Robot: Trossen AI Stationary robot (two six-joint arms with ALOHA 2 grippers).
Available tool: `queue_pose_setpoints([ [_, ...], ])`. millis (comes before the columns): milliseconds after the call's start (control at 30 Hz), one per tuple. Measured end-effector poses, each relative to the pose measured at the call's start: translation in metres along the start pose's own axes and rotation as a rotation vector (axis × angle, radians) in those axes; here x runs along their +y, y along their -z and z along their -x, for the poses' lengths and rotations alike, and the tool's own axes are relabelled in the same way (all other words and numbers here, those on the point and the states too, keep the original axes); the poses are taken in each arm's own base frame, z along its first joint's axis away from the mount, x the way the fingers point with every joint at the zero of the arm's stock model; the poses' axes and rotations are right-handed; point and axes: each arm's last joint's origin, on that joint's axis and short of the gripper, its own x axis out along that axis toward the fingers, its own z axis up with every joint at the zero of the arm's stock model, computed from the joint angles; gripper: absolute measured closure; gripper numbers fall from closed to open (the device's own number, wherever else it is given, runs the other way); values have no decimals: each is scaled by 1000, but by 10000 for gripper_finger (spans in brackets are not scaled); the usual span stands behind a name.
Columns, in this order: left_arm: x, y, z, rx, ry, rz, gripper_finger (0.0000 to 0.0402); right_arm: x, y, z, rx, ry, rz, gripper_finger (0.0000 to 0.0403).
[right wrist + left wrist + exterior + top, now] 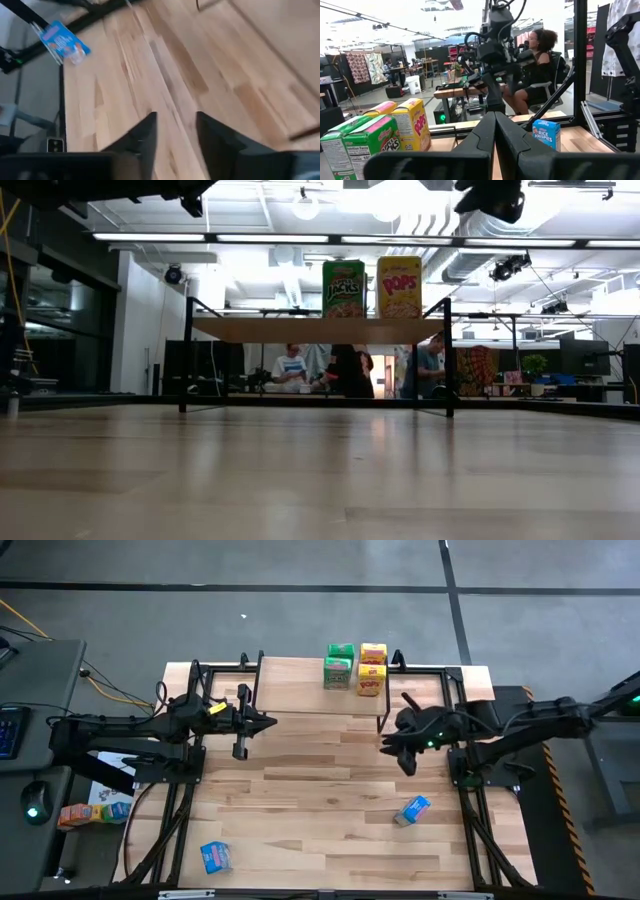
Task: Stack cereal on shelf
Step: Put the right blue cereal box on the shelf
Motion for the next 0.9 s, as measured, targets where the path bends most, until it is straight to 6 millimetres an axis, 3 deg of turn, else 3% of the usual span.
queue_pose_setpoints([
  [167, 0, 0, 0, 0, 0, 0, 401, 11, 0, -15, 154, 29, -72, 189],
  [333, 0, 0, 0, 1, 0, 4, 401, 16, 3, -23, 395, 38, -277, 143],
  [433, 0, 0, 0, 1, 0, 9, 401, 17, 6, -20, 581, 31, -502, 136],
  [600, 0, 0, 0, 1, 0, 9, 401, 36, 30, -8, 776, 163, -782, 135],
  [767, 0, 0, 0, 2, 0, 9, 401, 61, 56, 4, 810, 327, -985, 135],
  [900, 0, 0, 0, 1, 0, 9, 401, 75, 72, 13, 743, 436, -1110, 135],
])
